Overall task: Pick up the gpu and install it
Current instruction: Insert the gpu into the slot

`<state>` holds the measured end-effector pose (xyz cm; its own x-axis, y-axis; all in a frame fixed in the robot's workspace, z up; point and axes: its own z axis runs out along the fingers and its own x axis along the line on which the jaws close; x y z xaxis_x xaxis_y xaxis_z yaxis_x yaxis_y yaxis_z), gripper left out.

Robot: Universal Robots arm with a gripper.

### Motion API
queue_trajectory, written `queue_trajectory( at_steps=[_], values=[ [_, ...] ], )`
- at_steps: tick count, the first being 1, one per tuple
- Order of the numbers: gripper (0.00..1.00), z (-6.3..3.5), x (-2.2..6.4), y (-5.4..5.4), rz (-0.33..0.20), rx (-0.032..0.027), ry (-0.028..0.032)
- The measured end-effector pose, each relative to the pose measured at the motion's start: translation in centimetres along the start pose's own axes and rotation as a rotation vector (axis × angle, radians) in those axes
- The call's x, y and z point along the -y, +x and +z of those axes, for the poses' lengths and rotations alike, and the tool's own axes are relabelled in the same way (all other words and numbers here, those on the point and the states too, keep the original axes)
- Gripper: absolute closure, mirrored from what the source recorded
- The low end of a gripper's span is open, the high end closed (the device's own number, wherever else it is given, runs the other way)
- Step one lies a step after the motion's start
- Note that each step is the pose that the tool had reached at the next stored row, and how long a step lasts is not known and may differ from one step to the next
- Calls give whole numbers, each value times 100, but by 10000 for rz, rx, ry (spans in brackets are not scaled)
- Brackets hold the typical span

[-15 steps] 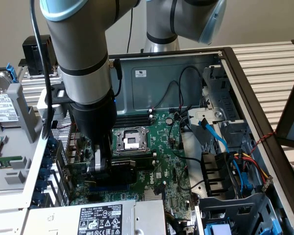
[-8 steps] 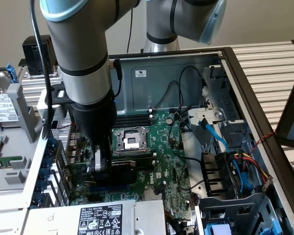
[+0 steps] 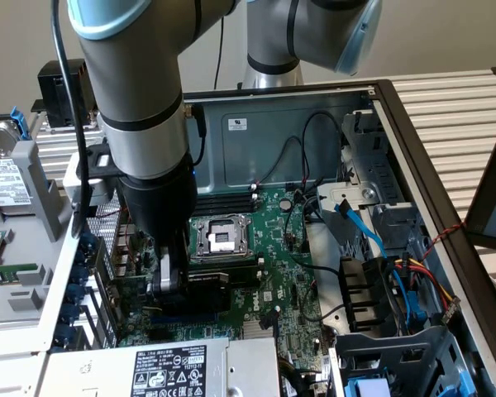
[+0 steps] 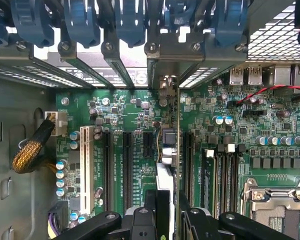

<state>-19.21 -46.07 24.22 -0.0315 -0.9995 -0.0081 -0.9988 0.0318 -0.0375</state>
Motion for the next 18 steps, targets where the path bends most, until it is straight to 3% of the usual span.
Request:
queue_trajectory(
  at_steps=[15,18],
  values=[
    [73,1,-31,-8,-3,-1,8],
    [73,2,-46,-8,-4,-19,37]
  ],
)
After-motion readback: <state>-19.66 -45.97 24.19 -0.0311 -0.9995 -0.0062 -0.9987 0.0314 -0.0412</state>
